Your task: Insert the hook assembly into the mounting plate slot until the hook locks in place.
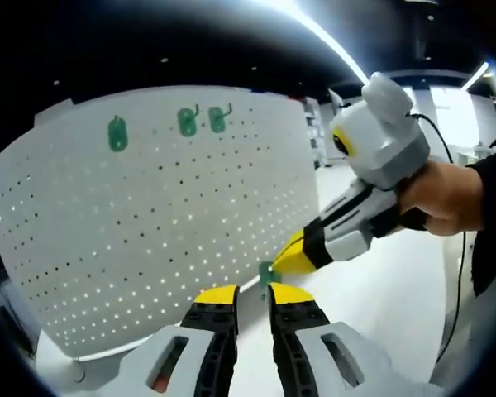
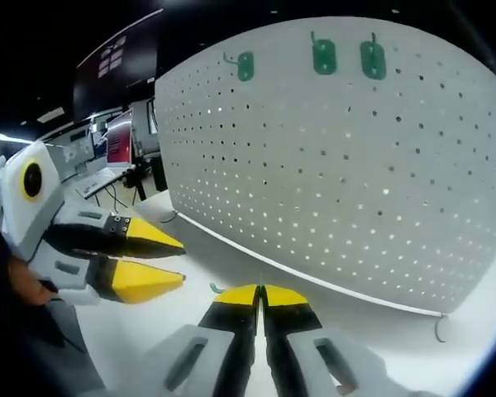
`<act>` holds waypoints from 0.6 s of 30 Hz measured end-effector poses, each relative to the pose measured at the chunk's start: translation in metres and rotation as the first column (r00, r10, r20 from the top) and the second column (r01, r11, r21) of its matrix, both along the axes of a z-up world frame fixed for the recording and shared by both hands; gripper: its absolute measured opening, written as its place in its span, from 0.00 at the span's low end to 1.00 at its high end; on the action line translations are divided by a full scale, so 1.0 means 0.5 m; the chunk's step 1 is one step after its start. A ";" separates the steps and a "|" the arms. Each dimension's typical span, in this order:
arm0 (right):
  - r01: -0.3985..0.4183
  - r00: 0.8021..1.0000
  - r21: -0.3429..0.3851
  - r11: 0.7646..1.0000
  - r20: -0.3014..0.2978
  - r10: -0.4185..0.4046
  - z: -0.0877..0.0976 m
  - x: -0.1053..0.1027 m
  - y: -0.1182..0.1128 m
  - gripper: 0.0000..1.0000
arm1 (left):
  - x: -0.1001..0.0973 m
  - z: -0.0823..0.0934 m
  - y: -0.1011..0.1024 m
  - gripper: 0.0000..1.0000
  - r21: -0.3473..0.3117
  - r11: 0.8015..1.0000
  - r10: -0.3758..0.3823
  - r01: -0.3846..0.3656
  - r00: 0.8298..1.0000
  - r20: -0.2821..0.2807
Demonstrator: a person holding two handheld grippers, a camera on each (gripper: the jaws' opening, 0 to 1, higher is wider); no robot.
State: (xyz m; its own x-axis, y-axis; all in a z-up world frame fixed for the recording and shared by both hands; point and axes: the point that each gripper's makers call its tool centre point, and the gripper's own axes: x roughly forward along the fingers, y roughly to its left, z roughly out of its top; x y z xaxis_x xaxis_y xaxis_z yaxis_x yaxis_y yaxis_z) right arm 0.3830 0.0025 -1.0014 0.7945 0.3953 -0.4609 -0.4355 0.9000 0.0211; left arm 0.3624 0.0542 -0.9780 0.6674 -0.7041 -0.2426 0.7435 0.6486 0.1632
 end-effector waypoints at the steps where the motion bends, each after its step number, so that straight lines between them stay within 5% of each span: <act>1: -0.002 1.000 0.006 1.000 -0.001 0.002 0.001 0.000 0.000 0.00 | 0.000 0.000 -0.001 0.14 0.002 1.000 -0.007 0.007 1.000 -0.001; 8: -0.042 0.999 0.035 0.999 -0.010 0.042 0.021 -0.007 0.017 0.00 | -0.006 0.000 -0.005 0.14 -0.041 0.998 -0.045 0.043 0.998 -0.038; 18: -0.079 0.997 0.063 0.995 -0.015 0.080 0.034 -0.013 0.039 0.00 | -0.011 0.005 0.004 0.14 -0.021 0.998 -0.067 0.067 0.997 -0.025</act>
State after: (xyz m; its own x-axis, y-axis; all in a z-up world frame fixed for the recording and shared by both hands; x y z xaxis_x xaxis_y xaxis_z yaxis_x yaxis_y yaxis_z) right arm 0.3763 0.0219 -0.9846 0.7516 0.4848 -0.4473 -0.5043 0.8594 0.0840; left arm 0.3570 0.0564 -0.9756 0.6124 -0.7517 -0.2448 0.7891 0.6001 0.1310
